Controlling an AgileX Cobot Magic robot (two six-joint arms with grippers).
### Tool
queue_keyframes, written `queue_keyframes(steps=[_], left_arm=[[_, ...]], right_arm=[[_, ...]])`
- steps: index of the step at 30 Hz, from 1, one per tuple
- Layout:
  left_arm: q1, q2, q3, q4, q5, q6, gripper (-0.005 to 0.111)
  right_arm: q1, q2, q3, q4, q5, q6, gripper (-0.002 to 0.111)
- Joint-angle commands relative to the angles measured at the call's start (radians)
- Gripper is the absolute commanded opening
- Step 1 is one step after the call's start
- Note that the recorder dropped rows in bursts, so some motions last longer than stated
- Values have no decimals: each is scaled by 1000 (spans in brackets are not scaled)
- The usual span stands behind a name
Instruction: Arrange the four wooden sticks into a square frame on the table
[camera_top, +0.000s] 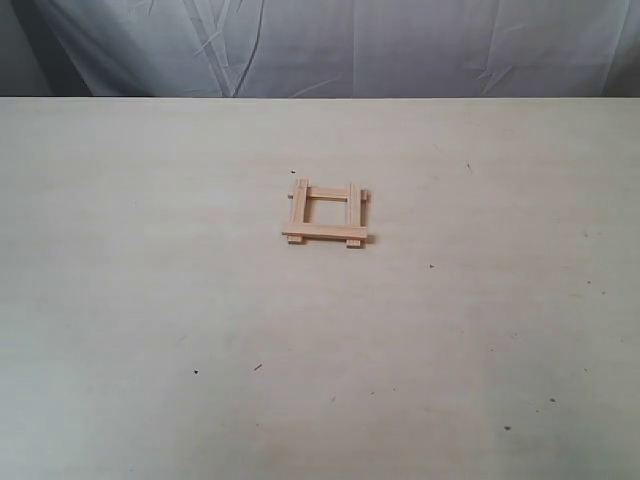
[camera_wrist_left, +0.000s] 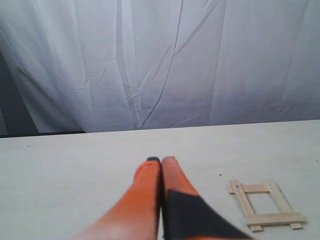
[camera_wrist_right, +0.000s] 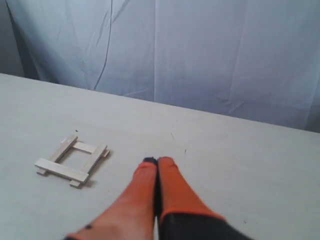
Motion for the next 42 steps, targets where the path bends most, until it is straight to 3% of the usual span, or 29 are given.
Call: queue_keyframes(steps=[1,11,16,22,25,42], left_arm=[[-5,-8,6,-2,-1,-2,0],[-5,-8,6,-2,-1,-2,0],[-5,-9,6,-2,-1,0,0],[-5,-9,6,-2,-1,0,0],[-5,-9,6,-2,-1,0,0],[-5,-9,6,-2,-1,0,0]], right_arm=[[-3,-52,13,-6,-23,0,-1],[-251,-194,111,3,-38,0,-1],[-251,-231,135,-47,-18,3,-1],[-253,-381,307,-72,0,43,-1],[-253,-381,307,-88,96,43,-1],[-253,-381,307,-88,90,43,-1]])
